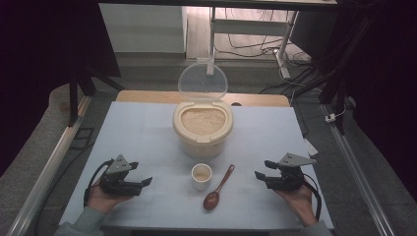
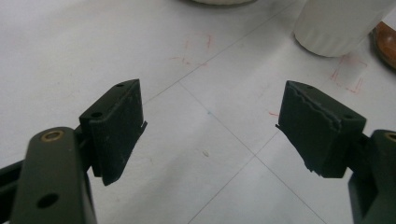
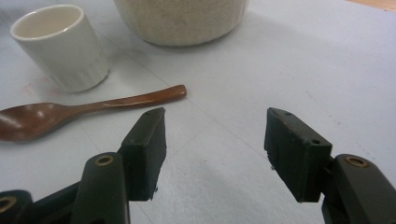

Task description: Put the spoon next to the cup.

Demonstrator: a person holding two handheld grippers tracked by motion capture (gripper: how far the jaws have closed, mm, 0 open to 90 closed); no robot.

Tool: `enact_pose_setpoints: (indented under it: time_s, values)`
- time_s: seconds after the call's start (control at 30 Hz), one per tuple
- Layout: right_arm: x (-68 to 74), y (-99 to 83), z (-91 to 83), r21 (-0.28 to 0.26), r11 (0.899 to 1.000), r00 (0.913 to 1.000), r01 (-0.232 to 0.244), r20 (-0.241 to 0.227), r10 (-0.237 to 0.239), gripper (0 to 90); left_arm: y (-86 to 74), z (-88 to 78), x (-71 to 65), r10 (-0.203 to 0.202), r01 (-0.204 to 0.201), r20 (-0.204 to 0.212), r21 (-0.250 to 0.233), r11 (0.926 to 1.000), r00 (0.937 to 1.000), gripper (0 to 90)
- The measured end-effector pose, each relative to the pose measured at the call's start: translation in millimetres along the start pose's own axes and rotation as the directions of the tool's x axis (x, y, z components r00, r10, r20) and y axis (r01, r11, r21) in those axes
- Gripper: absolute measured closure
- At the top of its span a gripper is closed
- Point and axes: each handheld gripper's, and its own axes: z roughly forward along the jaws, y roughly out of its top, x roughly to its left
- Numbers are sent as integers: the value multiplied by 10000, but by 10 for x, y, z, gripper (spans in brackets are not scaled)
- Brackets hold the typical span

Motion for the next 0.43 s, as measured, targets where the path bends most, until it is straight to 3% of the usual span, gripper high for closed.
enact_pose_setpoints:
  time_s: [0.43]
  values:
    - [13, -11, -16, 19, 9998, 9998, 181, -23, -181, 401, 0, 3, 8, -61, 61, -63, -15, 10000, 10000, 214]
